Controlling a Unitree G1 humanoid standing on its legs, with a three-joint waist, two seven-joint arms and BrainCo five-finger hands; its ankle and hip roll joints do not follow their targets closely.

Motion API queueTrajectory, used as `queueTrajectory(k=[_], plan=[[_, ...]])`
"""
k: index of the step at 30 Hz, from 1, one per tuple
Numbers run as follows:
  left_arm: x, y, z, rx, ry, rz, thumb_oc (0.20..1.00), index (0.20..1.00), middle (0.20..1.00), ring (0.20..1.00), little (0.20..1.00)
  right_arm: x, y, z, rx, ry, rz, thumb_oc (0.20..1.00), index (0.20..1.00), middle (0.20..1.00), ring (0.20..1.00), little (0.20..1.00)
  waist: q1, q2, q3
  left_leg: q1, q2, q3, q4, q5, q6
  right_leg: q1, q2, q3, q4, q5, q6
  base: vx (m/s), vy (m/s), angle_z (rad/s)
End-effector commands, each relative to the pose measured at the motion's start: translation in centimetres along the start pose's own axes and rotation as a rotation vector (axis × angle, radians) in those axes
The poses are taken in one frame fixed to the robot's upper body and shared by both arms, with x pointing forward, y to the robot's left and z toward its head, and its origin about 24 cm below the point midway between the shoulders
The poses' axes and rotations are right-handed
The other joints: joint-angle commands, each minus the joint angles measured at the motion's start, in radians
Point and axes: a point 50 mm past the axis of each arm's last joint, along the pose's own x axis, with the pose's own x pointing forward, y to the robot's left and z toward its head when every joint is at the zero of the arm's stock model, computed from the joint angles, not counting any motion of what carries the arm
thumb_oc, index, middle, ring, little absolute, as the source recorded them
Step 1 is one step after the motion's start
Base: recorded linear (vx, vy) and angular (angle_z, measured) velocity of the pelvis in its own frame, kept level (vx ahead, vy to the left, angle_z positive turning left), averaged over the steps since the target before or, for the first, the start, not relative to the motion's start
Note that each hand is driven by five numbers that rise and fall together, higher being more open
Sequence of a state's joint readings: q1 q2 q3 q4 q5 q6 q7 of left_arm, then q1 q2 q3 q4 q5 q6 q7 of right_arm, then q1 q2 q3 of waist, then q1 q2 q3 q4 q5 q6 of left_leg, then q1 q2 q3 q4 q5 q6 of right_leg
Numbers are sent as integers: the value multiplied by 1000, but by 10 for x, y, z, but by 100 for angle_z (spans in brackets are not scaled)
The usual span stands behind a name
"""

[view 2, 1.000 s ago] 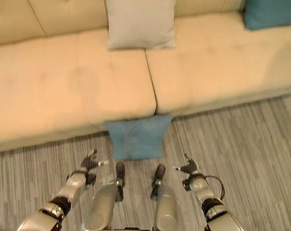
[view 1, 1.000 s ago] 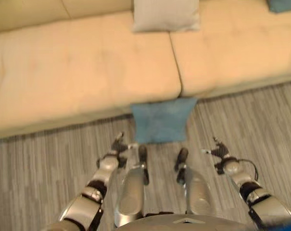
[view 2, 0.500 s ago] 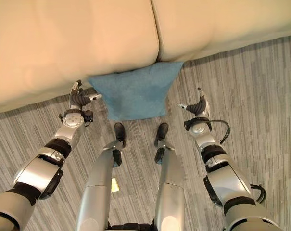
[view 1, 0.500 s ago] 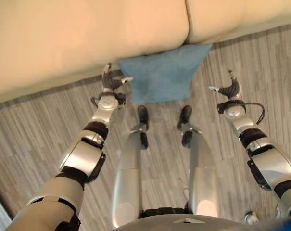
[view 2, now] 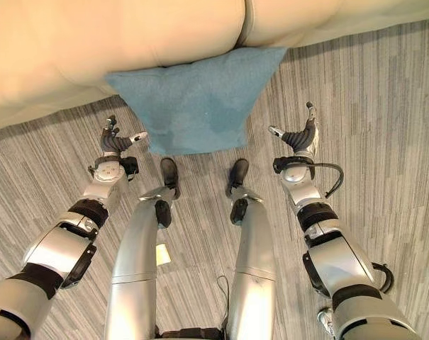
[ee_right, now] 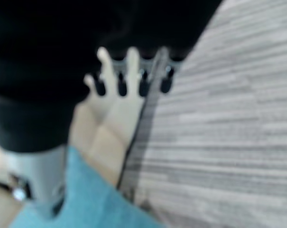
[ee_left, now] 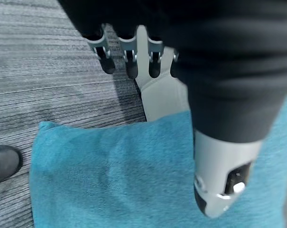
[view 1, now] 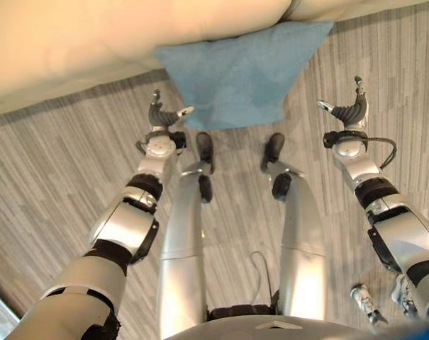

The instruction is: Pick up all the scattered cushions and arrange them neatly on the sofa.

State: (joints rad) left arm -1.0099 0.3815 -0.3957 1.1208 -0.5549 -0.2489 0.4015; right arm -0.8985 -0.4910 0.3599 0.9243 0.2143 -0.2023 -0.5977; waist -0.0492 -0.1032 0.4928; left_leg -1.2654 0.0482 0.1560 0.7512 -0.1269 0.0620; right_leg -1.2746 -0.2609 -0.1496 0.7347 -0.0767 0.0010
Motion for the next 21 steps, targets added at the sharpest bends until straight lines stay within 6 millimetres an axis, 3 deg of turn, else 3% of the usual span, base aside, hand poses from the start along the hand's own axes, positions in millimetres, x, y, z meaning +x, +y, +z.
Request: queueTrajectory(k=[1, 4, 11, 12, 14, 19, 21], plan=[[-2, 3, -2, 46, -33, 11, 1000, 1000, 1000, 1000, 1000, -6, -15, -10, -19, -37, -29, 1000, 1000, 1000, 1000, 1000, -1, 8, -114, -5, -51, -104, 15, -166, -17, 32, 34, 45, -38, -72, 72, 0, 0, 0], [7, 6, 23, 37, -105, 17, 1000, 1000, 1000, 1000, 1000, 0, -16, 0, -2, -65, -35, 1000, 1000, 1000, 1000, 1000, -12, 6, -126, -53, -55, -104, 25, -166, -15, -17, 36, 58, -31, -68, 75, 12, 17, -5], [16, 7, 56, 24, -194, 32, 1000, 1000, 1000, 1000, 1000, 5, -13, 13, 33, -98, -22, 1000, 1000, 1000, 1000, 1000, -26, 9, -148, -112, -61, -98, 53, -172, -7, -95, 48, 83, 4, -65, 78, 18, 31, -5], [17, 2, 68, 9, -223, 23, 1000, 1000, 1000, 1000, 1000, 7, -12, 19, 52, -110, -17, 1000, 1000, 1000, 1000, 1000, -30, 11, -151, -133, -59, -94, 66, -173, -6, -119, 50, 91, 14, -65, 78, 30, 30, -3], [17, 0, 74, 2, -238, 17, 1000, 1000, 1000, 1000, 1000, 9, -12, 24, 60, -124, -12, 1000, 1000, 1000, 1000, 1000, -31, 13, -154, -144, -60, -92, 70, -174, -5, -132, 52, 93, 20, -66, 78, 21, 12, -4], [6, -36, 106, -77, -351, -97, 1000, 1000, 1000, 1000, 1000, 21, -13, 37, 60, -121, 12, 1000, 1000, 1000, 1000, 1000, -16, 36, -144, -199, -67, -96, 93, -170, -4, -202, 47, 105, 70, -78, 77, 19, -29, 0], [4, -41, 111, -82, -372, -114, 1000, 1000, 1000, 1000, 1000, 23, -14, 39, 54, -122, 16, 1000, 1000, 1000, 1000, 1000, -13, 41, -142, -210, -67, -95, 97, -169, -4, -213, 44, 104, 80, -82, 76, 17, -43, 2]])
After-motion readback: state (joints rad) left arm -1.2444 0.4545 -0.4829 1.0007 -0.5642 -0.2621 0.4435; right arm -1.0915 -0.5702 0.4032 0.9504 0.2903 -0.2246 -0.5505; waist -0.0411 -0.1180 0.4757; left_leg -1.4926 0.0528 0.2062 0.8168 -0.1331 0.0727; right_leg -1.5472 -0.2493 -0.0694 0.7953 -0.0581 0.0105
